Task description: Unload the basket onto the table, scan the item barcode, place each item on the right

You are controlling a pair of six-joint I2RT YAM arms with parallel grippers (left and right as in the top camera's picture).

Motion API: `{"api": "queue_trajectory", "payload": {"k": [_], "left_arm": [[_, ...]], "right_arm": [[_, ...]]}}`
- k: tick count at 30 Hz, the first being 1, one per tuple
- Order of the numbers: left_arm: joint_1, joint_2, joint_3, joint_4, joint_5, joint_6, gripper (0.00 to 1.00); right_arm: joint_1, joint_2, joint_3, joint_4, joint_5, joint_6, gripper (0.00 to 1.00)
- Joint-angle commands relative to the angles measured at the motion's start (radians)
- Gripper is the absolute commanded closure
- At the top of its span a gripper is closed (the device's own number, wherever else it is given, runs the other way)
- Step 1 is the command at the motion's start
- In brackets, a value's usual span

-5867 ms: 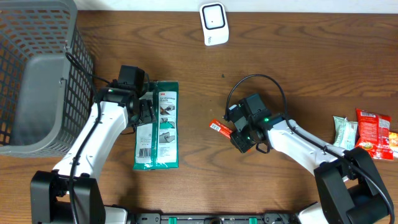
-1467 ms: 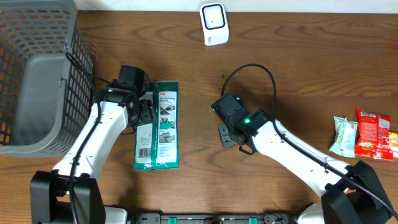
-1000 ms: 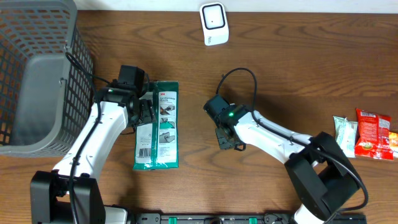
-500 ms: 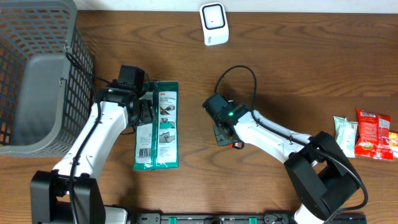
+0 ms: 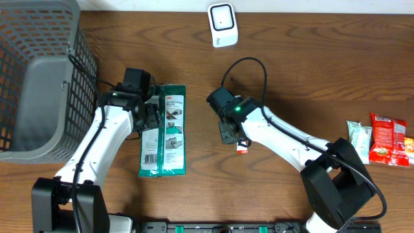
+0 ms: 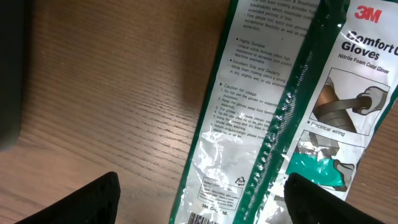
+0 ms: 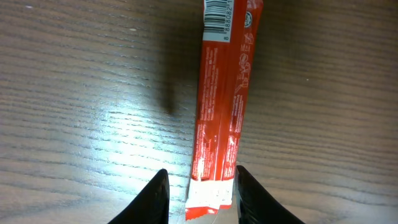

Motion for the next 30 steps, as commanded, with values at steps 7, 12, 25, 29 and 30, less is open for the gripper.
{"api": "queue_trajectory", "payload": {"k": [7,12,25,29,30], "left_arm": [[0.006,-0.007,0.014,0.000,-0.006,0.005,0.15],[0.006,-0.007,0.015,0.000,-0.006,0.005,0.15],[0.006,-0.007,0.015,0.000,-0.006,0.005,0.15],[0.006,-0.007,0.014,0.000,-0.006,0.005,0.15],[0.006,-0.007,0.015,0.000,-0.006,0.005,0.15]], "right_arm": [[0.004,-0.002,-0.021,0.014,0.024,0.075,0.75],[0.004,-0.002,-0.036,0.025,0.025,0.078,0.76],[0.004,-0.002,-0.052,0.048,0.025,0.078,0.78],[0.004,-0.002,-0.061,0.048,0.025,0.085,0.78],[0.004,-0.002,-0.065,0.048,0.026,0.088,0.78]]}}
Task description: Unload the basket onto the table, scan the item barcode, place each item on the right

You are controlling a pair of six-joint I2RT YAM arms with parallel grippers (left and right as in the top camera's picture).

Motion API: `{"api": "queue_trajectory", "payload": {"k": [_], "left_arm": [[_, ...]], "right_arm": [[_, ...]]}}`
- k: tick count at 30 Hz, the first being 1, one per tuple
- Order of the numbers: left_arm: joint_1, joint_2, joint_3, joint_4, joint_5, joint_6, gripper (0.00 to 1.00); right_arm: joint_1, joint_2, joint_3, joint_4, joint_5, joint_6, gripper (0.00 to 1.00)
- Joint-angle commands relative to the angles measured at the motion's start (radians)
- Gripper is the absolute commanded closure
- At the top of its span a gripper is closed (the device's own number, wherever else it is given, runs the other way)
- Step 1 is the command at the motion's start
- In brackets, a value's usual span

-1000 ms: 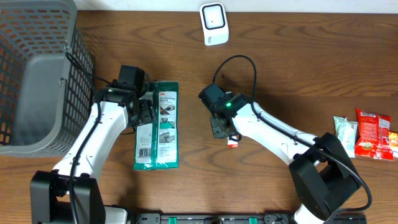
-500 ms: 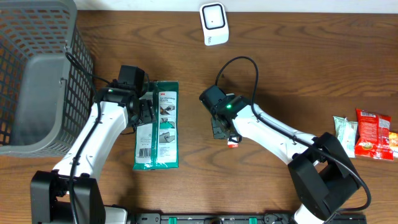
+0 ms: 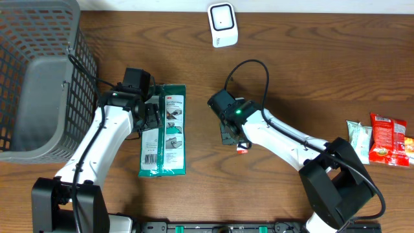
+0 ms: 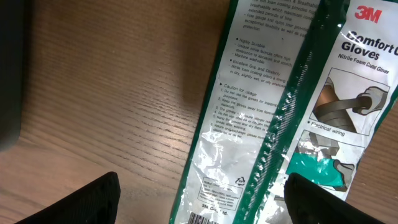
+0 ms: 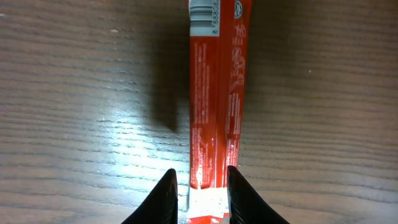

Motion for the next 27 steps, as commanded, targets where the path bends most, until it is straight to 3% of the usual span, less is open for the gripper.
{"api": "queue_trajectory", "payload": {"k": [1,27], "left_arm": [[0.006,-0.007,0.014,0.000,-0.006,0.005,0.15],[0.006,-0.007,0.014,0.000,-0.006,0.005,0.15]], "right_arm": [[0.004,-0.002,-0.022,0.000,0.021,0.033,0.78],[-0.013,-0.002,-0.019,0.015,-0.024,0.042,0.74]]}}
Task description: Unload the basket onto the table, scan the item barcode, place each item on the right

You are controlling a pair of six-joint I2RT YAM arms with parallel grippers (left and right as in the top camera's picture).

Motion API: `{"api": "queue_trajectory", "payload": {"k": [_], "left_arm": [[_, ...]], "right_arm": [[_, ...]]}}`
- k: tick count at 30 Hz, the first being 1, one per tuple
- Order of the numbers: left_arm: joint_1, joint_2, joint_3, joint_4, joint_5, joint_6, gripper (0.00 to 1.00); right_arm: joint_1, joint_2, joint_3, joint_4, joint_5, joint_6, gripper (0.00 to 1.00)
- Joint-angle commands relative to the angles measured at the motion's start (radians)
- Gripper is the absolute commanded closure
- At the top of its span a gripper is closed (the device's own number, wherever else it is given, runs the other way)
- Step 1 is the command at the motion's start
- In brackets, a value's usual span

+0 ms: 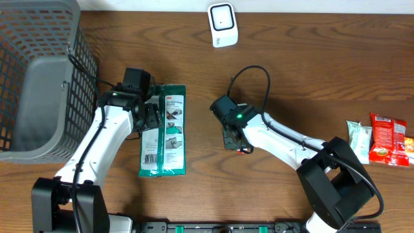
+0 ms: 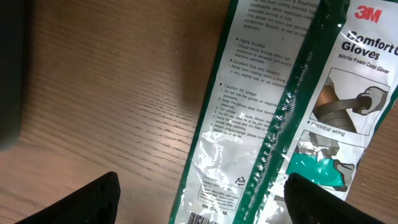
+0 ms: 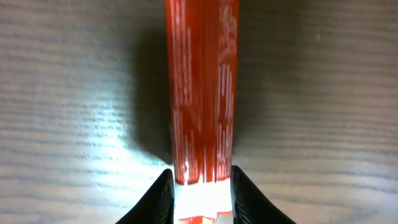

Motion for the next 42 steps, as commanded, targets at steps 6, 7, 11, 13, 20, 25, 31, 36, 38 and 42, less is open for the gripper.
{"api": "queue_trajectory", "payload": {"k": [6,7,11,13,20,25,31,36,38,42], "left_arm": [[0.006,-0.007,0.015,0.000,-0.006,0.005,0.15],[0.006,-0.007,0.014,0.000,-0.006,0.005,0.15],[0.006,-0.007,0.014,0.000,-0.006,0.005,0.15],[0.006,-0.007,0.015,0.000,-0.006,0.005,0.15],[0.006,-0.007,0.015,0.000,-0.006,0.005,0.15],[0.006,-0.007,0.014,0.000,-0.006,0.005,0.15],[0.006,-0.007,0.015,0.000,-0.006,0.005,0.15],[0.006,-0.007,0.015,0.000,-0.006,0.005,0.15],[0.006,-0.007,0.015,0.000,-0.006,0.005,0.15],[0.006,-0.007,0.014,0.000,-0.006,0.005,0.15]], "right_arm": [[-0.003,-0.002,0.037,0.005,-0.037,0.017,0.74],[-0.003,-0.002,0.037,0.005,-0.038,0.017,0.74],[-0.003,-0.002,0.037,0.005,-0.037,0.017,0.75],[-0.003,-0.002,0.036,0.004,-0.025,0.017,0.75],[-0.003,-0.001,0.026,0.006,0.001,0.017,0.75],[-0.003,0.013,0.016,0.011,0.004,0.017,0.76],[-0.003,0.081,0.016,0.021,0.003,0.021,0.76],[-0.003,0.104,0.019,0.024,-0.001,0.020,0.85],[-0.003,0.102,0.029,0.018,-0.001,0.020,0.93],[-0.005,0.092,0.056,-0.013,-0.001,0.015,0.99]]}}
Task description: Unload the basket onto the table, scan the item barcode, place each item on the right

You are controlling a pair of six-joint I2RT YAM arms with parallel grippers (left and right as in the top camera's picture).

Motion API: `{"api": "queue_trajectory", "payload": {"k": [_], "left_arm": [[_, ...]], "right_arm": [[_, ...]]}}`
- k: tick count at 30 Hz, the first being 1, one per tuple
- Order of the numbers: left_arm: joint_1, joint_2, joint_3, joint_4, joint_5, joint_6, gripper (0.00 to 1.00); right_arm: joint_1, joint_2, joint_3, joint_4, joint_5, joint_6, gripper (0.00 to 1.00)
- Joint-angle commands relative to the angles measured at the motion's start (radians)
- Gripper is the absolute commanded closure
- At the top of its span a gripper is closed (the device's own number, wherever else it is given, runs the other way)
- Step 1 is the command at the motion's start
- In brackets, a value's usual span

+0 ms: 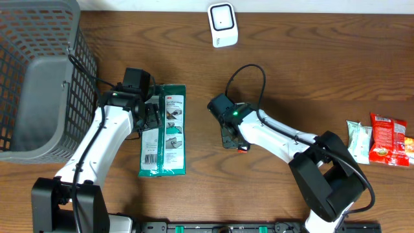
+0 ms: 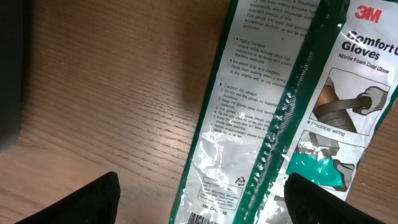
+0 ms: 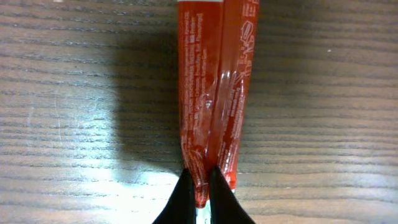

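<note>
A long red snack packet (image 3: 214,93) lies lengthwise on the wooden table. My right gripper (image 3: 199,185) is shut on its near end, pinching the wrapper into a fold. From overhead only a red tip (image 1: 242,149) shows past the right gripper (image 1: 231,137). The white barcode scanner (image 1: 222,24) stands at the far edge. My left gripper (image 2: 202,208) is wide open over a green 3M glove pack (image 2: 280,112), whose barcode edge shows at the bottom. Overhead, the left gripper (image 1: 152,115) sits at the pack's (image 1: 165,133) left edge.
A grey wire basket (image 1: 39,77) fills the far left corner. Two snack packs, one pale (image 1: 358,139) and one red (image 1: 388,139), lie at the right edge. The right arm's cable (image 1: 249,77) loops above the table between the gripper and the scanner.
My right gripper's fingers, which stood open on either side of the red packet's end, are now shut and pinch the wrapper. The left arm and the glove pack have not moved.
At first my right gripper was open over the red packet's near end, with the barcode showing at the far end. It then straddled the packet more closely in two later views. Now it is shut on the wrapper. The left gripper stayed open over the glove pack throughout.
</note>
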Motion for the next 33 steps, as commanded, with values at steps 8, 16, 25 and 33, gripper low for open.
{"api": "queue_trajectory", "payload": {"k": [8,16,25,33], "left_arm": [[0.006,-0.007,0.015,0.000,-0.006,0.005,0.15],[0.006,-0.007,0.015,0.000,-0.006,0.005,0.15],[0.006,-0.007,0.015,0.000,-0.006,0.005,0.15],[0.006,-0.007,0.015,0.000,-0.006,0.005,0.15]], "right_arm": [[-0.006,-0.073,0.103,-0.064,-0.071,-0.029,0.99],[-0.064,-0.178,0.103,0.000,-0.295,-0.074,0.99],[-0.198,-0.177,0.062,0.063,-0.522,-0.115,0.99],[-0.139,-0.177,0.031,0.045,-0.349,-0.027,0.56]]}}
